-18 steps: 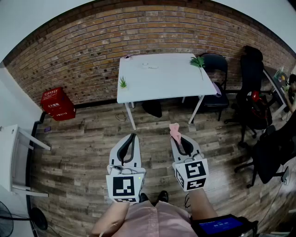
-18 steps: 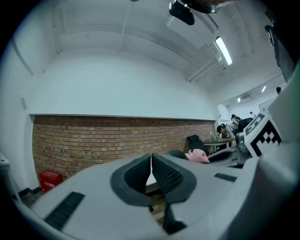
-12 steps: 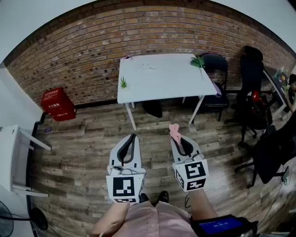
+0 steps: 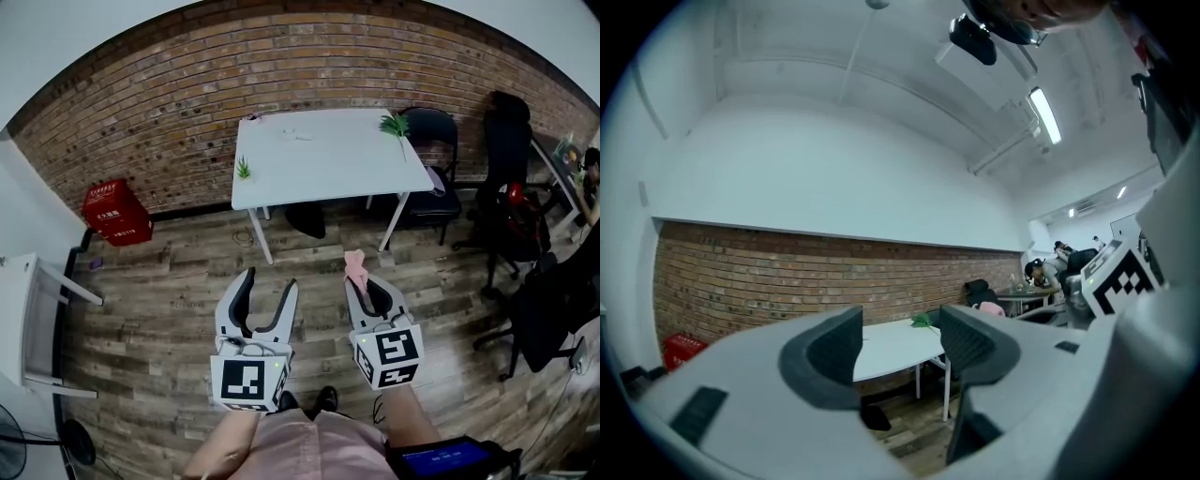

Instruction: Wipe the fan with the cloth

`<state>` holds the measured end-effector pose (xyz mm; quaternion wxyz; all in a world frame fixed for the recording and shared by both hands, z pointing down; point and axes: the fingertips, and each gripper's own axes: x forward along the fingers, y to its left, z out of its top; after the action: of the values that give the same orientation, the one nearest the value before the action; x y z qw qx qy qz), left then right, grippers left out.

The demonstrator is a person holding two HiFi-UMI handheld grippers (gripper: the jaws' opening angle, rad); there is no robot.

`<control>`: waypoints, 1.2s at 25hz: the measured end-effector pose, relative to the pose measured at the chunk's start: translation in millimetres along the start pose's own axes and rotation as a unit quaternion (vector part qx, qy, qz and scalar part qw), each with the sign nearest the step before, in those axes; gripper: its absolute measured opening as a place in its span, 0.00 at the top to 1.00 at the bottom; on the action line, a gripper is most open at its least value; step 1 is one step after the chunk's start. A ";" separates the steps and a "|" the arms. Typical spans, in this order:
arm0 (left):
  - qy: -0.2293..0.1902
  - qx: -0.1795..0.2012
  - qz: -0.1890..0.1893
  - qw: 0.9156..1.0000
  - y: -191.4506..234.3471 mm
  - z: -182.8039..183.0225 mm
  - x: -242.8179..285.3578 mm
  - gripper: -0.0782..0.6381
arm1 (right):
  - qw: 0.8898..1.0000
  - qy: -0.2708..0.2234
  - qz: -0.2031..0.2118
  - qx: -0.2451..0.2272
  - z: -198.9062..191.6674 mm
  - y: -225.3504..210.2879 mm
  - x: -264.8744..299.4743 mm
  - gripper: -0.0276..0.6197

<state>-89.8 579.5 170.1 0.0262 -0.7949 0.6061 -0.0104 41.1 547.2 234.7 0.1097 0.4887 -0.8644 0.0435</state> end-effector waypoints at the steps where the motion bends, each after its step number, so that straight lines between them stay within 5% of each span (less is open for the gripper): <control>1: 0.001 0.000 0.002 1.000 -4.1 -0.6 0.3 0.52 | 1.000 0.001 0.002 -0.001 -1.2 -3.3 -2.2 0.86; 15: 0.019 0.000 0.036 0.999 -2.5 -21.1 23.3 0.52 | 0.999 0.018 0.033 -0.013 -16.3 -22.8 24.4 0.86; 30: 0.036 0.002 0.003 0.999 111.6 -52.5 186.6 0.52 | 0.999 0.032 0.002 -0.003 6.7 -61.8 205.4 0.86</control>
<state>-150.3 368.7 213.6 0.0056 -0.7922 0.6088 -0.0405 -9.4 342.4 273.9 0.1391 0.4848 -0.8616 0.0565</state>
